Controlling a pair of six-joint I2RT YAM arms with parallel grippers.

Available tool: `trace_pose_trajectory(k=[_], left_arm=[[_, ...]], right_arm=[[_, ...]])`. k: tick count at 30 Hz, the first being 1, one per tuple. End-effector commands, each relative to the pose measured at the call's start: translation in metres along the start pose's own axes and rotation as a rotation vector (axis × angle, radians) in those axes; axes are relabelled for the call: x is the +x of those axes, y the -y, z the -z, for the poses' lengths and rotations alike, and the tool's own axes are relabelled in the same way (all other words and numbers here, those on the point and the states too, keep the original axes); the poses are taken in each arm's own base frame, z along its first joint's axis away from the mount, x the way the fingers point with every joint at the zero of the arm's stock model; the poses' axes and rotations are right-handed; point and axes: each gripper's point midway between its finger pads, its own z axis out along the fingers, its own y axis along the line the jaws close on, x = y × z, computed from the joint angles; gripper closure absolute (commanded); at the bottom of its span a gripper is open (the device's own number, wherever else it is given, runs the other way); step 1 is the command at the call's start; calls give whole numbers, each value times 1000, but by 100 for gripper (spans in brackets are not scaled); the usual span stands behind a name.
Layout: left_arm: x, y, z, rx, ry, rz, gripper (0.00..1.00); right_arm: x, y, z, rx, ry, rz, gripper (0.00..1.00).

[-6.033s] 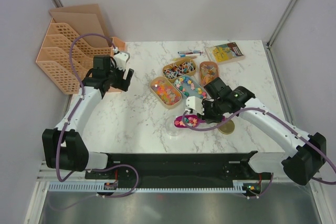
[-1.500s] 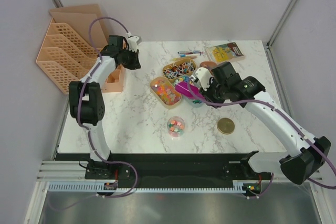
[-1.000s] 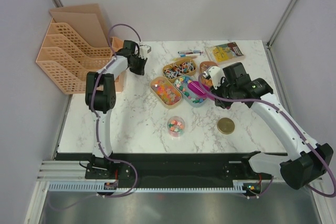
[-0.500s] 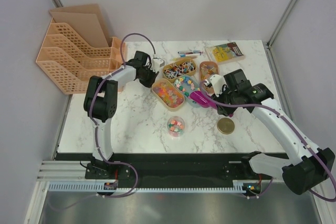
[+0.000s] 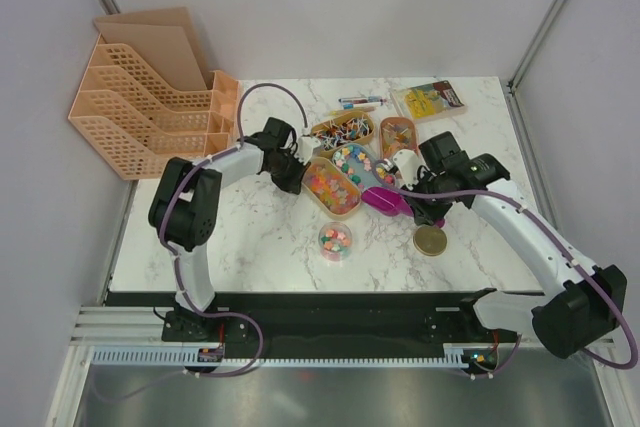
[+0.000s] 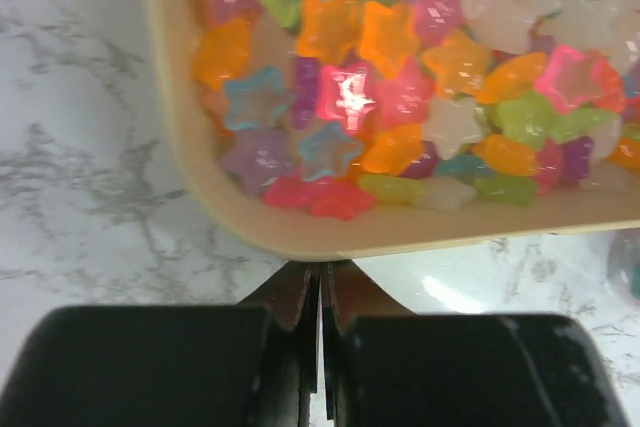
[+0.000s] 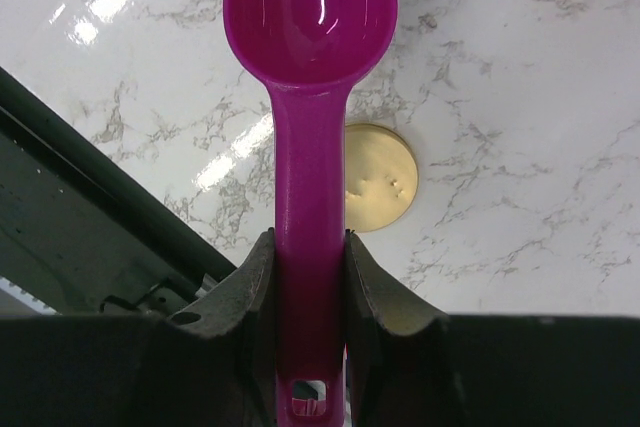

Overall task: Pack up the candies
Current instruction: Move the storage box to the center of the board.

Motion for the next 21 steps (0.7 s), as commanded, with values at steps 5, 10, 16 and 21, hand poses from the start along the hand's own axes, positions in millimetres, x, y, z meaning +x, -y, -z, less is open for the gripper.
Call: trace_pose_trajectory(k=[5, 10, 16, 21], left_arm=[[-2, 50, 3, 115, -11, 11, 98], [13, 78, 25, 225, -29, 0, 98], [2, 125, 44, 389, 40, -89, 98], [-9, 144, 28, 444, 12, -125, 98]], right_arm=[[-15, 8, 9, 26, 2, 16, 100], [-14, 8, 8, 36, 18, 1, 100], [-10, 8, 4, 46, 24, -8, 100], [-12, 10, 1, 51, 28, -5, 100]])
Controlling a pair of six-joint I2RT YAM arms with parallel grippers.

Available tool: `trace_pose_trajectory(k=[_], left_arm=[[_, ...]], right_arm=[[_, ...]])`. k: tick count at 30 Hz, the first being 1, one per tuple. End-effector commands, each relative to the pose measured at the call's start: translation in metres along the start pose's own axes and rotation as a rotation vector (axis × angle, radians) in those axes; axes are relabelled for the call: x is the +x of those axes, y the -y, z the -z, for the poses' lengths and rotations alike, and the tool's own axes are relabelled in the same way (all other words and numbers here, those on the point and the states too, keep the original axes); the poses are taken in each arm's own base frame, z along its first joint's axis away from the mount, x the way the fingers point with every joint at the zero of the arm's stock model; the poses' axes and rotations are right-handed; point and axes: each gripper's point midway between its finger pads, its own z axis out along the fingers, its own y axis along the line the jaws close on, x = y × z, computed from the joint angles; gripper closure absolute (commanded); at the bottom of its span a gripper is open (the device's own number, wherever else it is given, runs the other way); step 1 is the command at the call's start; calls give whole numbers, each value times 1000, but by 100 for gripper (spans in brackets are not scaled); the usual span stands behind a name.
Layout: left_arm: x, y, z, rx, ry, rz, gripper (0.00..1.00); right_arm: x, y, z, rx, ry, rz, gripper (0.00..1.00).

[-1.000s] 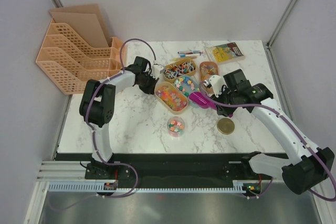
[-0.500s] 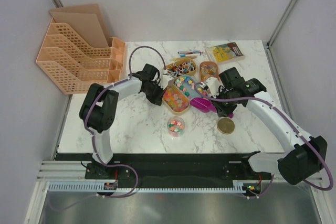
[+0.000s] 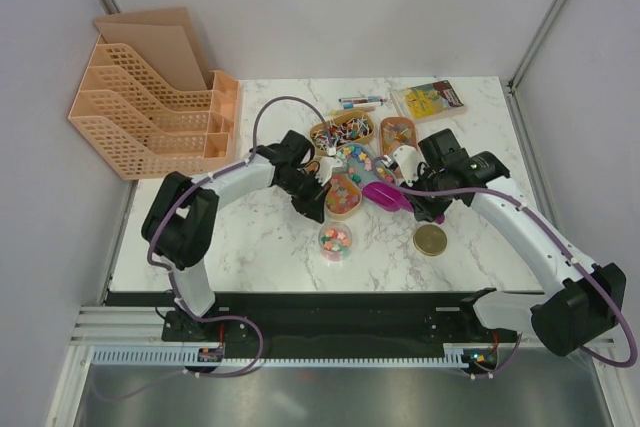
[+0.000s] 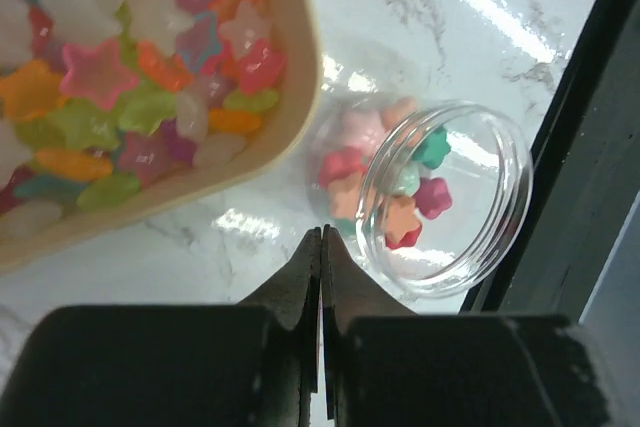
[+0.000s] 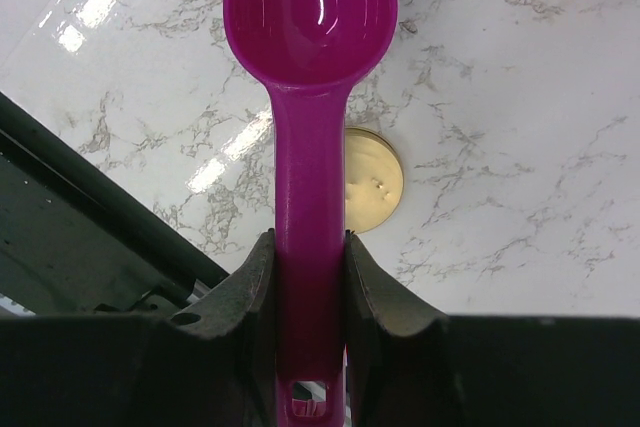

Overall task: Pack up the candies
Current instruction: Move the storage box to the center of the board.

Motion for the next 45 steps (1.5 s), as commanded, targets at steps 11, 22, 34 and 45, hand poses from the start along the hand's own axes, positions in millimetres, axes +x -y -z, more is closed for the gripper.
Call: trace_pose_trajectory(k=[11, 22, 34, 45], left_arm=[[-47, 8, -40, 94, -3, -98, 98], [-85, -19, -61, 75, 22, -141, 98], [-109, 22, 28, -20, 117, -310, 98], [8, -28, 25, -109, -101, -234, 98]], right_arm=[[-2, 5, 6, 48, 56, -12, 100], [4, 9, 4, 59, 59, -40, 100], [6, 13, 4, 70, 65, -49, 100], [0, 17, 5, 78, 84, -56, 100]])
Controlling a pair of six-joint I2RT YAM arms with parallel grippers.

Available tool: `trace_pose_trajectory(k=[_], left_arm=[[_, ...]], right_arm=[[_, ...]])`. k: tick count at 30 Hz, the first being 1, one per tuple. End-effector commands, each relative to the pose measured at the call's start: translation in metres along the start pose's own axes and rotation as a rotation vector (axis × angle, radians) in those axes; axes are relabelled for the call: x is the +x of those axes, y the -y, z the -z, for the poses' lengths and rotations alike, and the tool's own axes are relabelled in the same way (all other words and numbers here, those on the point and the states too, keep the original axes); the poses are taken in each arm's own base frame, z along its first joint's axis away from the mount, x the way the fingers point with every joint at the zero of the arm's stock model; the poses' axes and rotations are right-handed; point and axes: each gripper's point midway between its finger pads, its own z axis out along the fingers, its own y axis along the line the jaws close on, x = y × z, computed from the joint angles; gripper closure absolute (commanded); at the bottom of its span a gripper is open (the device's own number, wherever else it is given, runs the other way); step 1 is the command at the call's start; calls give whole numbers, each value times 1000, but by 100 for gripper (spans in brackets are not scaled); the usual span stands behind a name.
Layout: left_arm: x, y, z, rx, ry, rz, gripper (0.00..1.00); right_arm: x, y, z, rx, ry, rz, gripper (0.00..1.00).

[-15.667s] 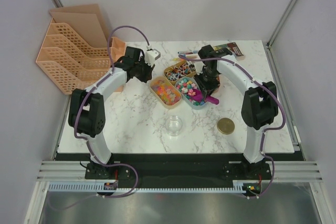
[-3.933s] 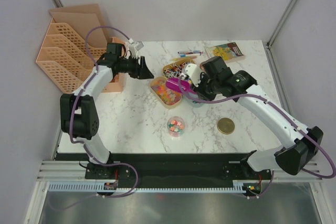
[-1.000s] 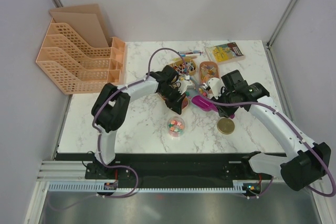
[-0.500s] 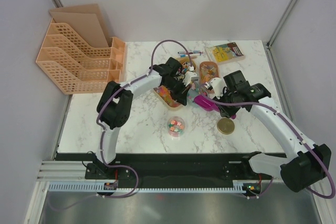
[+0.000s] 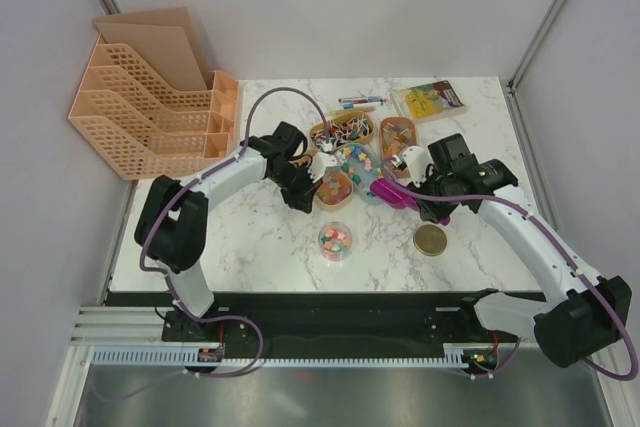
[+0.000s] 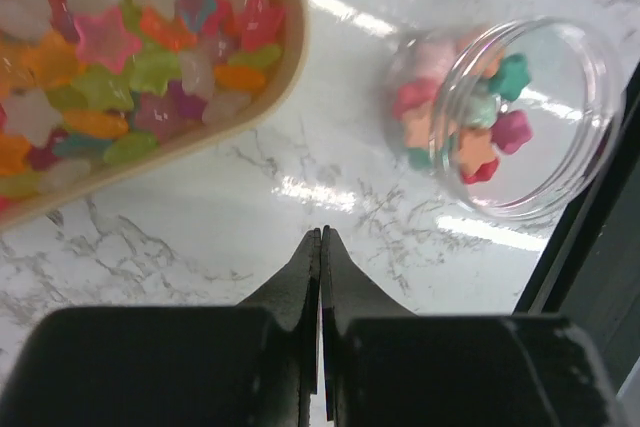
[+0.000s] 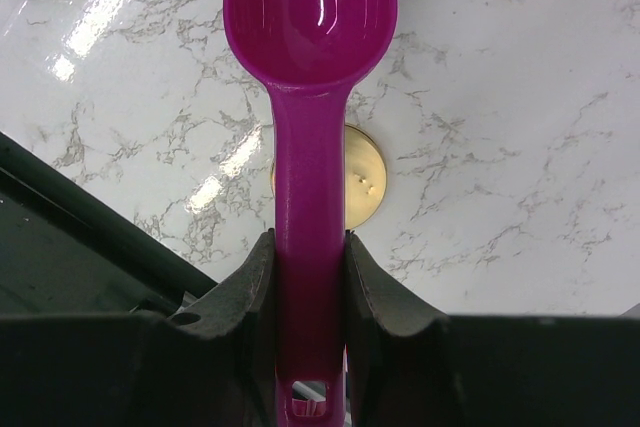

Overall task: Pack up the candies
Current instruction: Move the storage box to the center of the board.

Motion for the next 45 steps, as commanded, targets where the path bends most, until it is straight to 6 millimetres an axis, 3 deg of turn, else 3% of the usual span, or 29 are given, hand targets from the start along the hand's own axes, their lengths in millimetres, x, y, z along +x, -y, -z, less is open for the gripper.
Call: trace_pose_trajectory(k=[1, 7, 12, 22, 27, 29, 32, 34, 35, 37, 39, 41, 42, 43, 44, 45], left_arm=[[23, -14, -11, -20, -60, -44, 98], [25, -30, -38, -20, -60, -18, 98], [8, -38, -57, 2, -44, -9, 98], [-41, -4, -94, 64, -30, -129, 98], [-57, -2, -101, 68, -15, -139, 98], [-62, 4, -93, 84, -9, -147, 98], [-73, 20, -60, 88, 35, -177, 98], [-83, 25, -21, 30, 96, -200, 98], [-89, 23, -8, -11, 123, -196, 98], [-92, 2, 24, -160, 145, -170, 98], [-87, -29, 43, -300, 152, -113, 98], [-77, -70, 63, -491, 131, -40, 98], [-75, -100, 77, -582, 162, 3, 98], [-69, -119, 86, -654, 153, 40, 98], [-61, -137, 82, -682, 136, 82, 98], [-61, -160, 97, -738, 160, 116, 98]], right_arm=[[-11, 6, 5, 29, 52, -13, 100], [-13, 8, 6, 34, 54, -19, 100], [-10, 9, 5, 35, 49, -24, 100], [-2, 7, 1, 31, 37, -19, 100], [-1, 9, 1, 36, 30, -9, 100], [-1, 9, 1, 32, 23, -1, 100], [-13, 12, 9, 29, 40, 57, 100], [-19, 14, 13, 23, 32, 95, 100], [-31, 21, 13, 26, 29, 125, 100], [-41, 24, 13, 12, 1, 135, 100], [-65, 30, 10, -1, -3, 123, 100], [-85, 31, 6, -10, -2, 119, 100], [-89, 30, 5, -13, -7, 118, 100], [-92, 24, 2, -20, -24, 138, 100], [-95, 22, -4, -27, -42, 143, 100], [-94, 17, -7, -40, -59, 147, 100]])
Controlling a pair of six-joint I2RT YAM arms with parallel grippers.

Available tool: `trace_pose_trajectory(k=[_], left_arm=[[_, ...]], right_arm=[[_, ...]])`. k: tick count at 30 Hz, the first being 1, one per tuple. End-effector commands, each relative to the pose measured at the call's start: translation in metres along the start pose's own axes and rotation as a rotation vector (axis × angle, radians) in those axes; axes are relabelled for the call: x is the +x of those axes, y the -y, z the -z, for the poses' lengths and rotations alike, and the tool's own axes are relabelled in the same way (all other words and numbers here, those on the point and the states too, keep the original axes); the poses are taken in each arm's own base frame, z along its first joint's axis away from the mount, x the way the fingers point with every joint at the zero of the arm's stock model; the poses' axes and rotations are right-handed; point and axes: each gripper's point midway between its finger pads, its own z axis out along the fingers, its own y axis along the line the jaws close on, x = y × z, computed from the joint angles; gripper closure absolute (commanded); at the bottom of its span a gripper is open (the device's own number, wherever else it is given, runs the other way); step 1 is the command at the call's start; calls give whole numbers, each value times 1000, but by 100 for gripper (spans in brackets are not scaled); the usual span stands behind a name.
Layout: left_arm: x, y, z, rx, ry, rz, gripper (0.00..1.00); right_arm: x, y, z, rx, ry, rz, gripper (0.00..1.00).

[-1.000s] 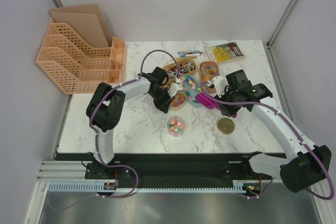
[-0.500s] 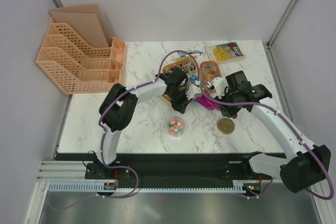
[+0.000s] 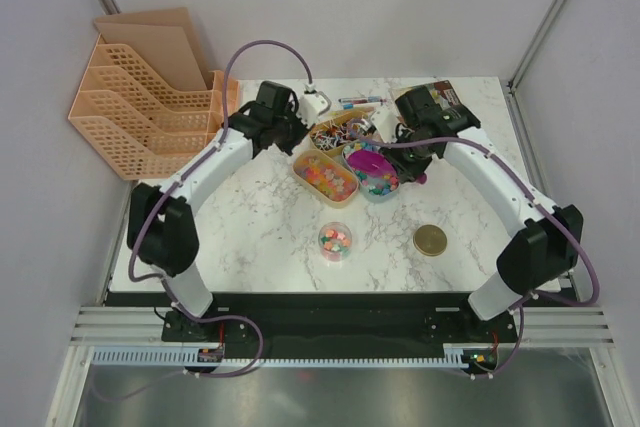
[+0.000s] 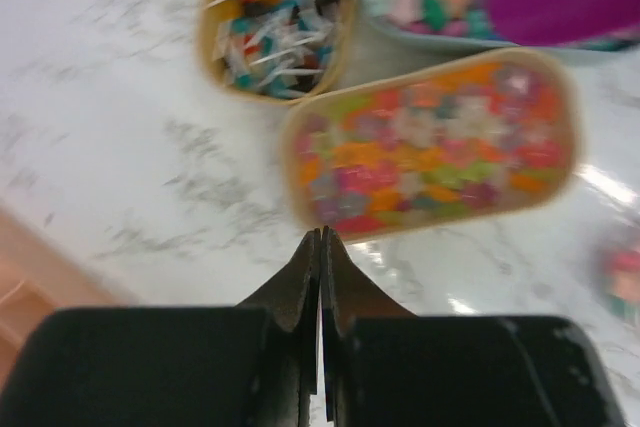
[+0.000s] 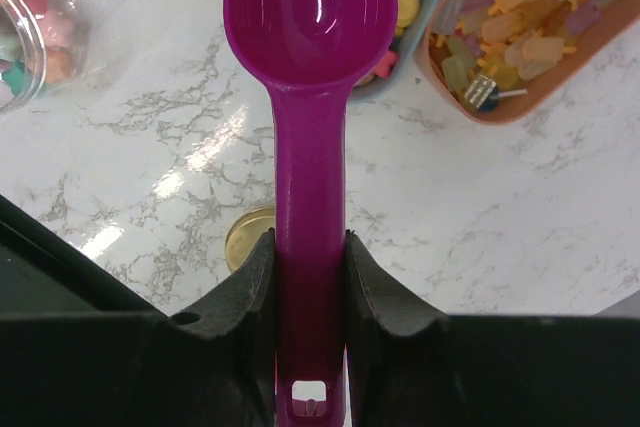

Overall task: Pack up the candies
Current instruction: Move the storage box to the center of the board, then scoop the fake candies from the storage box.

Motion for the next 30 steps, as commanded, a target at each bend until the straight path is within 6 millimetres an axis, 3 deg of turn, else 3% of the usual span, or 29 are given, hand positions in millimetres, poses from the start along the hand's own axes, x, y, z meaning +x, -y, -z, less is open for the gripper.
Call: trace_pose_trajectory(k=[1, 2, 3, 6, 11, 16, 22, 30], left_arm=[[35, -86, -19, -302, -95, 150, 98], [49, -93, -34, -309, -130, 177, 98], [47, -107, -35, -332, -120, 192, 98], [57, -124, -58, -376, -127, 205, 98], [65, -127, -84, -374, -135, 229, 98], [76, -115, -105, -319, -131, 257, 98], [64, -93, -118, -245, -82, 254, 98], [65, -55, -121, -162, -75, 234, 98]], right_arm=[[-5, -21, -2, -53, -51, 13, 100], [-2, -27, -7, -75, -67, 6, 100], [0, -32, -9, -91, -78, 2, 100], [5, -44, -15, -122, -118, -15, 100], [7, -48, -22, -131, -197, -18, 100], [13, -47, -32, -116, -263, 5, 100], [12, -50, -40, -106, -317, 52, 100], [4, -52, -48, -121, -391, 91, 100]])
